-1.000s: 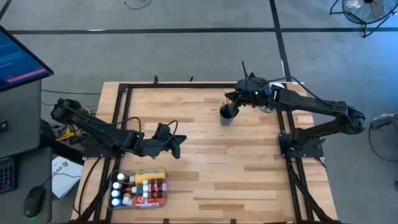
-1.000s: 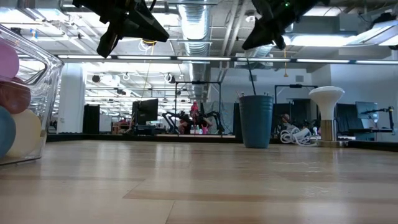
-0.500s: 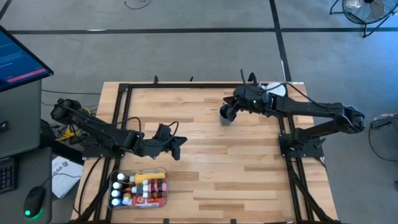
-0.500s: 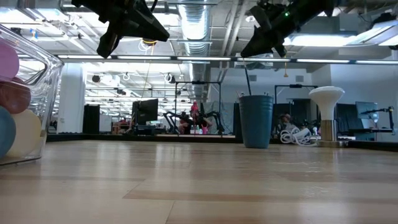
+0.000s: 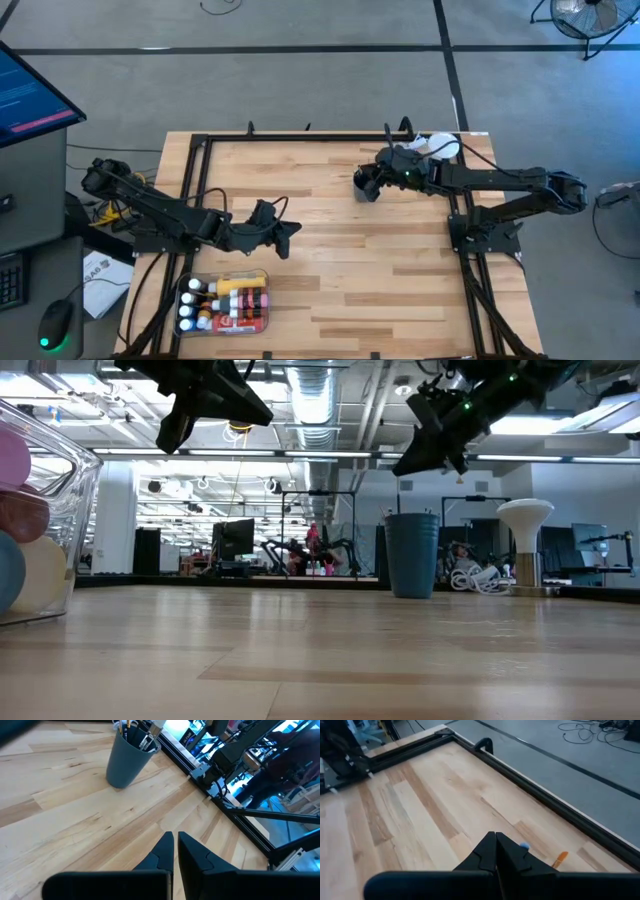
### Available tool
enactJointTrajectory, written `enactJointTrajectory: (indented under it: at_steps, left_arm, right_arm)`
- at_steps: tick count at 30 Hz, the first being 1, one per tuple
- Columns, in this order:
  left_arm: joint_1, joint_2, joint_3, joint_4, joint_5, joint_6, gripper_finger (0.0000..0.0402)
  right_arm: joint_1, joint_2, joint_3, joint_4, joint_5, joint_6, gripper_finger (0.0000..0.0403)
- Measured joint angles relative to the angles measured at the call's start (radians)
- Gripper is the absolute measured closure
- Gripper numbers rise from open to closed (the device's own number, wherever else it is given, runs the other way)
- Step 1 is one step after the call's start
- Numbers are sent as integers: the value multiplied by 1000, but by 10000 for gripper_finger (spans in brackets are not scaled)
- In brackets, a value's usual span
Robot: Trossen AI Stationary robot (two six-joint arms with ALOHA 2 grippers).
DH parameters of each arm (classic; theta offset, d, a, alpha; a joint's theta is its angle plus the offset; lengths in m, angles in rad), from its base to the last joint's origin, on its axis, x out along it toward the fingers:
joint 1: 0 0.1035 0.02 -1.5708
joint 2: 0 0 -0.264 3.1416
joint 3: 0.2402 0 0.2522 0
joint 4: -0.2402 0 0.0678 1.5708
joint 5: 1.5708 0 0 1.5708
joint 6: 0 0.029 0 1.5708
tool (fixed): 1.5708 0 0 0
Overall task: Pick & Place Paint Supplies
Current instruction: Put the paint brush into the blue cup, then return to Home Position
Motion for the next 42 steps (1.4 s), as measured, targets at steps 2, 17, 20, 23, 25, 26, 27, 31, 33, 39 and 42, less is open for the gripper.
enactJointTrajectory:
  at_steps: [2,17,20,23,25,26,27,31,33,39,42]
  left_arm:
    - [0,0,0,0,0,0,401]
    - [0,0,0,0,5,0,401]
    - [0,0,0,0,5,0,401]
    - [0,0,0,0,5,0,401]
    - [0,0,0,0,5,0,401]
    - [0,0,0,0,5,0,401]
    - [0,0,0,0,5,0,401]
    - [0,0,0,0,5,0,401]
    - [0,0,0,0,5,0,401]
    - [0,0,0,0,5,1,401]
    - [0,0,0,0,5,2,401]
  right_arm:
    - [0,0,0,3,2,0,403]
    - [-3,0,0,-92,29,18,403]
    - [2,0,0,-100,27,19,403]
    - [10,0,0,-101,26,18,403]
    - [14,0,1,-106,26,18,403]
    - [13,0,1,-110,24,18,403]
    - [13,0,1,-116,24,18,403]
    - [13,0,1,-134,24,18,403]
    - [13,0,1,-140,24,18,402]
    - [13,0,1,-142,24,18,367]
    - [13,0,1,-131,24,18,331]
